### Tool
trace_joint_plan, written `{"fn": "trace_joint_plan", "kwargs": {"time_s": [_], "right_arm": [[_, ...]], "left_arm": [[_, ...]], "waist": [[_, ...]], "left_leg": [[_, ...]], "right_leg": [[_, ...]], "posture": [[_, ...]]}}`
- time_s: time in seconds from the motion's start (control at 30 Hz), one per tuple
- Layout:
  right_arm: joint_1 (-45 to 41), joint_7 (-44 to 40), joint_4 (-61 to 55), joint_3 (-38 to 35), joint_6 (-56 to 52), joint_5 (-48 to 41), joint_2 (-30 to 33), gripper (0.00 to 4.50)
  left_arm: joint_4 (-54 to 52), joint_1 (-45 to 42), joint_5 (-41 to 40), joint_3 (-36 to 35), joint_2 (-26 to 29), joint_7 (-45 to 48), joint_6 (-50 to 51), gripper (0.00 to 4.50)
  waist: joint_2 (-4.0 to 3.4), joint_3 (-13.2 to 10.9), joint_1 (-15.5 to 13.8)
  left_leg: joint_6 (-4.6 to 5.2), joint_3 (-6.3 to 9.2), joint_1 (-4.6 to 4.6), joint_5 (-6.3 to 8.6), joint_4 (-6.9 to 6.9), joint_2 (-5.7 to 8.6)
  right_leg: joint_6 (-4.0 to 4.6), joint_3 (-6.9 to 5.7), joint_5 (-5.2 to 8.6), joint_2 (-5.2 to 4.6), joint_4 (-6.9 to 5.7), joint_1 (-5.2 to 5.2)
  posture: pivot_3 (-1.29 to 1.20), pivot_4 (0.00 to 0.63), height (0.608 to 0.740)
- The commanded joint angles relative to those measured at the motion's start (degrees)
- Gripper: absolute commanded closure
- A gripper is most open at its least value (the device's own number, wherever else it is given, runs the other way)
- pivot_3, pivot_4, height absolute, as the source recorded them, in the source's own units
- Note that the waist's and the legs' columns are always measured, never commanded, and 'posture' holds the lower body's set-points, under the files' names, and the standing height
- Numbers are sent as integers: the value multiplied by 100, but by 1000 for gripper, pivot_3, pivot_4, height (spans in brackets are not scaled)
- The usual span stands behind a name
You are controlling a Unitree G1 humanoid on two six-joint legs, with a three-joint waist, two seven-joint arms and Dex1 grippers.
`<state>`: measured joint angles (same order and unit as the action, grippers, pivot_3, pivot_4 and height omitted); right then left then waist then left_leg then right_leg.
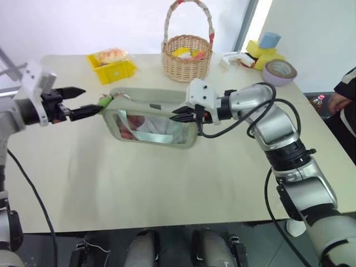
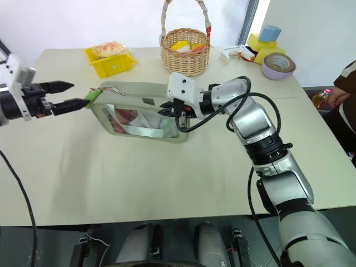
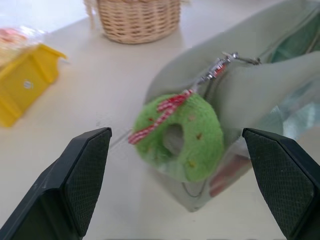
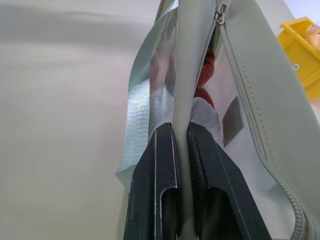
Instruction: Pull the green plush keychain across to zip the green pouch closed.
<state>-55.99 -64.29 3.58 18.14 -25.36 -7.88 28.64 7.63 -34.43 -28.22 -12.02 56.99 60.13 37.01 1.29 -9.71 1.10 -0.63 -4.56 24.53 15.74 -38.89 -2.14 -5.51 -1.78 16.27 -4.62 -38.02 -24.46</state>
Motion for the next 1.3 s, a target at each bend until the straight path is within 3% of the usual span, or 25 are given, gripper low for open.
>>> {"fn": "trace_joint_plan", "kwargs": {"time_s": [0.03, 0.13, 0.33, 0.37, 0.6, 0.73, 0.93, 1.13, 1.23, 1.3], "right_arm": [[-4, -14, -225, -22, 60, 33, 29, 4473], [4, -15, -249, -27, 45, 46, 26, 4500], [21, 9, -219, -34, 78, 94, 23, 4500], [22, 12, -210, -37, 84, 101, 19, 4500], [5, 60, -178, -51, 125, 116, -24, 4500], [-30, 100, -101, -43, 195, 150, -51, 4500], [-69, 157, -37, -40, 219, 190, -151, 4500], [-56, 165, 1, -74, 246, 213, -159, 4500], [-53, 194, 6, -82, 242, 214, -175, 4500], [-47, 205, 15, -85, 248, 209, -183, 4500]], "left_arm": [[-178, 24, -9, -70, 55, 84, -91, 254], [-6, -62, 130, 10, -20, 36, -237, 1215], [38, -192, 98, -27, 7, 171, -210, 4412], [52, -206, 106, -25, 26, 197, -217, 4470], [207, -771, 96, -57, 53, 187, -210, 4470], [-268, -1192, -110, 107, -71, 245, 65, 4470], [-1031, -1162, 334, 962, -352, 416, -382, 4470], [-891, -1207, 727, 1301, -262, 665, -875, 4470], [-683, -1272, 885, 1328, -256, 749, -1112, 3416], [-620, -1336, 903, 1290, -247, 798, -1128, 2449]], "waist": [[0, 0, -5], [0, 0, -14], [0, 0, -15], [0, 0, -15], [0, 0, -17], [0, 0, -14], [-2, 1, 2], [-3, 1, 4], [-3, 1, -2], [-3, 1, -6]], "left_leg": [[0, 0, 0, 0, 0, 0], [0, -1, 0, 0, 0, 0], [0, -1, 0, 0, 0, 1], [0, -1, 0, 0, 0, 1], [0, 0, 0, 0, -1, 2], [0, 0, 0, 0, -1, 3], [0, -1, -5, 0, -1, 3], [0, -3, -5, 0, -1, -1], [0, -5, -5, 0, -1, 1], [0, -4, -5, 0, -1, 0]], "right_leg": [[0, 0, 0, 0, 0, 0], [0, 0, 0, -1, 0, 0], [0, 0, 0, 0, 0, 0], [0, 0, 0, 0, 0, 0], [0, -1, 0, 0, 0, 0], [0, 0, 0, -1, 0, 0], [0, 2, 0, 0, -3, 2], [0, 2, 0, 5, -2, 0], [0, 2, 0, 4, -1, 0], [0, 2, 0, 5, -2, 0]], "posture": [[0, 150, 739], [0, 150, 739], [0, 150, 739], [0, 150, 739], [0, 150, 739], [0, 150, 739], [0, 150, 739], [0, 150, 739], [0, 150, 739], [0, 150, 739]]}}
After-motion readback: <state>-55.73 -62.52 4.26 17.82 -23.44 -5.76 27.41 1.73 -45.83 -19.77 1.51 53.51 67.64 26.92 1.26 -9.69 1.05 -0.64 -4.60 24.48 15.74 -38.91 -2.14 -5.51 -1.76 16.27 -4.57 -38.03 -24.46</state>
